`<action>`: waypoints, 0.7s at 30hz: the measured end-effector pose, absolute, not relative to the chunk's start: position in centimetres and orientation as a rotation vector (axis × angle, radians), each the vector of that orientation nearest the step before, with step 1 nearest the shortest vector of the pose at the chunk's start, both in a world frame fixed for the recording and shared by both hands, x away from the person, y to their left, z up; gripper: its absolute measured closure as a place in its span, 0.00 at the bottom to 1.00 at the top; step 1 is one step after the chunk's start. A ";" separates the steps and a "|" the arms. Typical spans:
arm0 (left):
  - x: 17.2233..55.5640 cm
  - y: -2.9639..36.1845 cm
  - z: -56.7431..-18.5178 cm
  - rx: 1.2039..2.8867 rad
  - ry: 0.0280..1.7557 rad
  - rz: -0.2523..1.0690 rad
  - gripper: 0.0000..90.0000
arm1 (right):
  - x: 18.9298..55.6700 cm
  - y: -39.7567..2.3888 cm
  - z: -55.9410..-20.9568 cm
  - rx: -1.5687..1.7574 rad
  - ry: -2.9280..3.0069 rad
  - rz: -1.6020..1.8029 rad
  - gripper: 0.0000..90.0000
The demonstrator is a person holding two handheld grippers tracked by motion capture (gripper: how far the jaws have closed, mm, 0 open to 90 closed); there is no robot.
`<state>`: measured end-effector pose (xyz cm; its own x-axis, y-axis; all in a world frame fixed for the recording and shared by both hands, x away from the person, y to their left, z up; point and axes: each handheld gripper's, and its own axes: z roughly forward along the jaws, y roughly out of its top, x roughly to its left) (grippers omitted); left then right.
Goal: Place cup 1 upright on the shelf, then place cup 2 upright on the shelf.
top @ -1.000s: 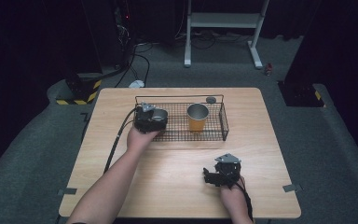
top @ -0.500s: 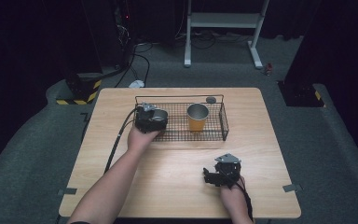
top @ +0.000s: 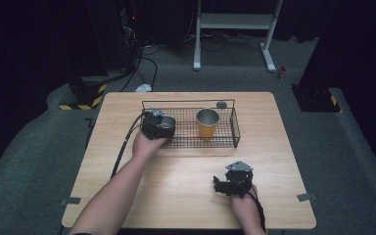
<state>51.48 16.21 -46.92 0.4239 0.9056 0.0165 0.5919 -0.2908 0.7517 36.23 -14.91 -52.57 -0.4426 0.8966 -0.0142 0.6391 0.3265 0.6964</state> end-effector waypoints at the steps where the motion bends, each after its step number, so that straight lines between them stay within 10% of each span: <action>1: 51.5 16.2 -46.9 2.000 1.265 0.590 0.21 | 36.2 -14.9 -52.6 1.358 2.199 0.880 0.10; 21: 50.9 16.4 -46.0 1.981 1.256 0.620 0.12 | 36.2 -14.9 -52.6 1.355 2.200 0.882 0.10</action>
